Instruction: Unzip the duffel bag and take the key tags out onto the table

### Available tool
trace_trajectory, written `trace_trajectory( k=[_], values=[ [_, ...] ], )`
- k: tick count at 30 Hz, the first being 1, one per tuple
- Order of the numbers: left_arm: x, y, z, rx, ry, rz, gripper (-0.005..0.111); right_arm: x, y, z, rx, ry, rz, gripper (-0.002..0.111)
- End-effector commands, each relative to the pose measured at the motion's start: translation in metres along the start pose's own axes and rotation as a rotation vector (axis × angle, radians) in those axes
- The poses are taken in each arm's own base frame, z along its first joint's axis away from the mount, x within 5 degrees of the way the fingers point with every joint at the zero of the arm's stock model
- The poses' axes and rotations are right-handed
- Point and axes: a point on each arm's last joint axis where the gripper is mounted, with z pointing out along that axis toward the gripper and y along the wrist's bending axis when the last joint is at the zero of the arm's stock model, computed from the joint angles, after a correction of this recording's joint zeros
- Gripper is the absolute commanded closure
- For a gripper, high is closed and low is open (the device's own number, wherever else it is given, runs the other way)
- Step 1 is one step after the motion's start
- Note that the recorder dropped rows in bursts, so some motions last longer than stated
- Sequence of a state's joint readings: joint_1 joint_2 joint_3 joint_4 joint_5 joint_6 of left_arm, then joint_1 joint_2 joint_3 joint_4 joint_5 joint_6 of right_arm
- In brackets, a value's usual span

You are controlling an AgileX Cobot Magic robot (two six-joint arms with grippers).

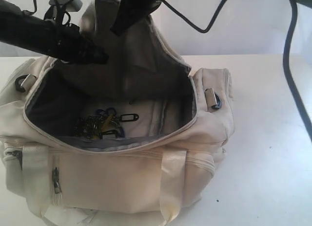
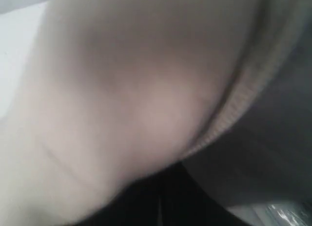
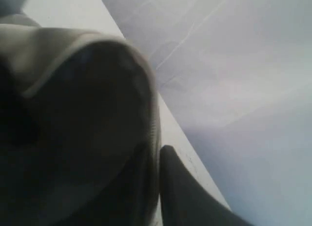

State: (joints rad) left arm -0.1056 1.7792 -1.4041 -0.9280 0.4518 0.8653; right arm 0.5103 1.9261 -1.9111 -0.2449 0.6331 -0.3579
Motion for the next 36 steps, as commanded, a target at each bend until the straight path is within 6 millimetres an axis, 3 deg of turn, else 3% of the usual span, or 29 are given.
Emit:
trace_trajectory(
  k=[1,3,5,11,14,16,19,22,25,28,31,36],
  values=[
    [-0.023,0.013,0.014,-0.02,-0.066,-0.018,0.107,0.002,-0.008,-0.008,0.009,0.029,0.0,0.07],
    [-0.03,0.019,0.02,-0.037,-0.07,-0.009,0.107,0.003,-0.01,-0.014,0.01,0.059,-0.008,0.053],
    [-0.033,0.024,0.026,-0.058,-0.054,-0.016,0.107,0.003,-0.012,-0.022,0.005,0.07,-0.001,0.046],
    [-0.03,0.039,0.039,-0.12,0.052,0.009,0.107,0.0,-0.005,-0.054,-0.164,0.105,0.024,0.057],
    [-0.026,0.05,0.041,-0.178,0.092,-0.016,0.107,0.004,0.014,-0.062,-0.395,0.137,-0.047,0.075],
    [-0.025,0.055,0.039,-0.199,0.109,-0.009,0.107,0.011,0.025,-0.055,-0.501,0.134,-0.068,0.089],
    [-0.022,0.061,0.034,-0.193,0.154,-0.006,0.107,0.028,0.027,-0.027,-0.491,0.174,-0.066,0.106],
    [-0.018,0.068,0.025,-0.184,0.199,-0.018,0.107,0.053,0.019,0.001,-0.456,0.27,0.013,0.108],
    [-0.022,0.065,0.009,-0.164,0.211,-0.027,0.107,0.067,0.014,0.009,-0.503,0.312,0.066,0.108],
    [-0.035,0.05,-0.022,-0.149,0.205,0.013,0.107,0.062,0.015,0.003,-0.545,0.275,0.128,0.108],
    [-0.047,0.026,-0.058,-0.103,0.222,0.086,0.107,0.053,0.024,-0.001,-0.621,0.234,0.191,0.108],
    [-0.052,-0.018,-0.12,-0.091,0.18,0.172,0.107,0.05,0.047,0.009,-0.712,0.238,0.198,0.108]
  ],
)
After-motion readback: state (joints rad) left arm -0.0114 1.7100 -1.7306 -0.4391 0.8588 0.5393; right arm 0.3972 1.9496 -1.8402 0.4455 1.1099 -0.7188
